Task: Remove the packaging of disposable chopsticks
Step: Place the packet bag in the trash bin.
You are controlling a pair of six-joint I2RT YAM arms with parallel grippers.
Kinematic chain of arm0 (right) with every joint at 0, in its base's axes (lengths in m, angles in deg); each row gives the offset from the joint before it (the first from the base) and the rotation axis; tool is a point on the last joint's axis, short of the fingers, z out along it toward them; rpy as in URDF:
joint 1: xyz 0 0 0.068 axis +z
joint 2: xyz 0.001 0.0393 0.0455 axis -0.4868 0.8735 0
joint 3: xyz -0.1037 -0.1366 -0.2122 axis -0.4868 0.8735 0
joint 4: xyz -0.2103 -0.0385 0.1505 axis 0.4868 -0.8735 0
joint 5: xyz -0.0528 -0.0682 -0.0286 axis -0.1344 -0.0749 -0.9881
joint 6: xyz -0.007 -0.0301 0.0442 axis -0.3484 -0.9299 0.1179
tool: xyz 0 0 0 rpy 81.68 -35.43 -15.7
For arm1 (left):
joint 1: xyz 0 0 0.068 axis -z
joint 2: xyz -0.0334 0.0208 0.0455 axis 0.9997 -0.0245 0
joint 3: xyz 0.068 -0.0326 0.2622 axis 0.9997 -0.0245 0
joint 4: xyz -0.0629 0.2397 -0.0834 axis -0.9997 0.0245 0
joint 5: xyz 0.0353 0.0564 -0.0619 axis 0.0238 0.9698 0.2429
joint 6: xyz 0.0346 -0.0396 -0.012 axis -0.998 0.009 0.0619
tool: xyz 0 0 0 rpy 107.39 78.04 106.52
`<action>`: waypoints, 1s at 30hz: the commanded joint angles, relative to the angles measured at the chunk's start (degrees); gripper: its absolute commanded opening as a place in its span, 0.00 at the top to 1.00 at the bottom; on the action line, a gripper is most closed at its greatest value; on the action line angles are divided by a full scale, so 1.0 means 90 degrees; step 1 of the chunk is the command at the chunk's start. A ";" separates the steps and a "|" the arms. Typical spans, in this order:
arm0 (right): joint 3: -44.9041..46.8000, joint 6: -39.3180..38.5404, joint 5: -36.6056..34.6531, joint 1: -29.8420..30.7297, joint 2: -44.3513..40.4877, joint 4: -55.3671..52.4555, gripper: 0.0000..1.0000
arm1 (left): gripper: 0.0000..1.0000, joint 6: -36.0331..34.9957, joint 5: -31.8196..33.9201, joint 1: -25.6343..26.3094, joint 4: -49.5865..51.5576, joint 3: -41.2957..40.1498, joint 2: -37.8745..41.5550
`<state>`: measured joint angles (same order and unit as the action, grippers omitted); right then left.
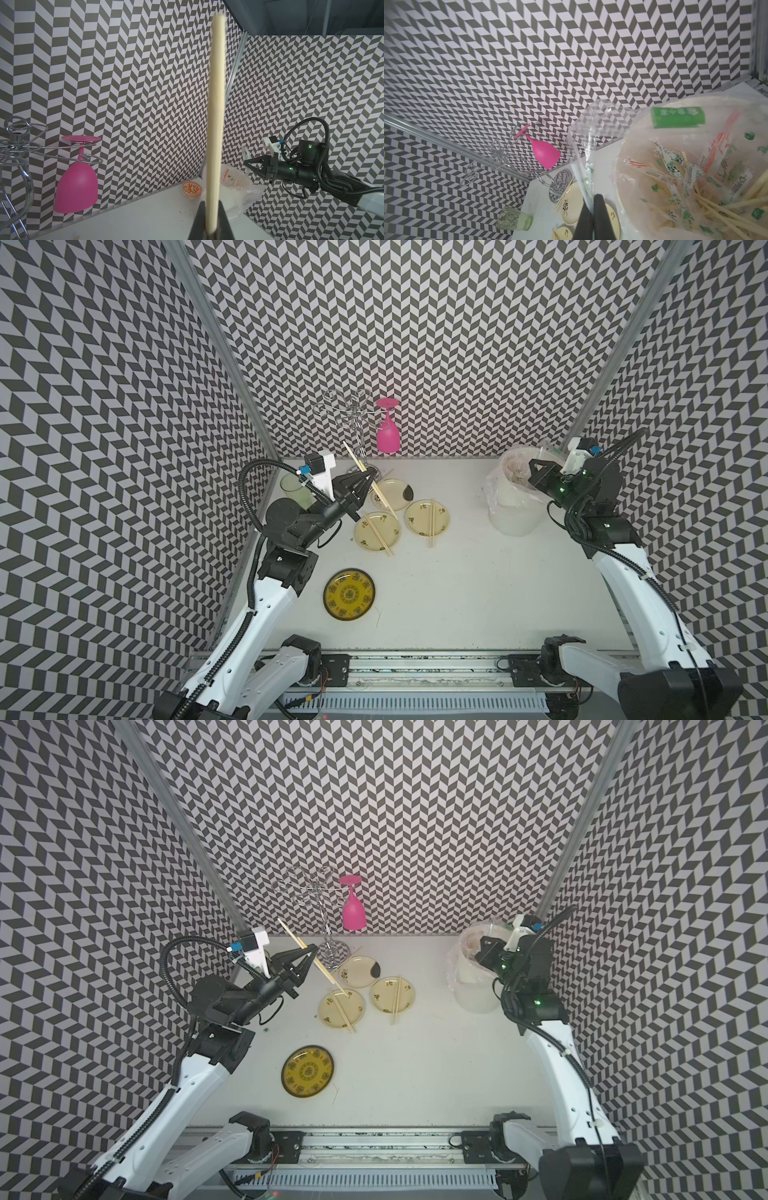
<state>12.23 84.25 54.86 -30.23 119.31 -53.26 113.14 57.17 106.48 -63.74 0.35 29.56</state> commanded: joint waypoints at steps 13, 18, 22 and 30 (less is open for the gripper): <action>0.0185 0.1052 0.1668 -0.0823 0.0716 0.0795 0.77 | 1.00 -0.0220 0.0222 0.0180 0.0212 0.0060 0.0175; 0.0065 0.1256 0.1963 -0.0864 0.0743 0.0855 0.69 | 1.00 -0.0260 0.0253 0.0192 0.0267 0.0085 0.0178; -0.0039 0.1358 0.2162 -0.0863 0.0747 0.0807 0.52 | 1.00 -0.0259 0.0259 0.0193 0.0267 0.0086 0.0181; 0.0166 0.2486 0.2438 -0.1030 0.0783 0.1612 0.42 | 1.00 -0.0269 0.0265 0.0191 0.0279 0.0087 0.0200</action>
<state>14.72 102.28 76.09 -39.09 125.96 -43.60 111.15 58.90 108.08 -61.19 0.35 30.46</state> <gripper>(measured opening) 0.572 0.085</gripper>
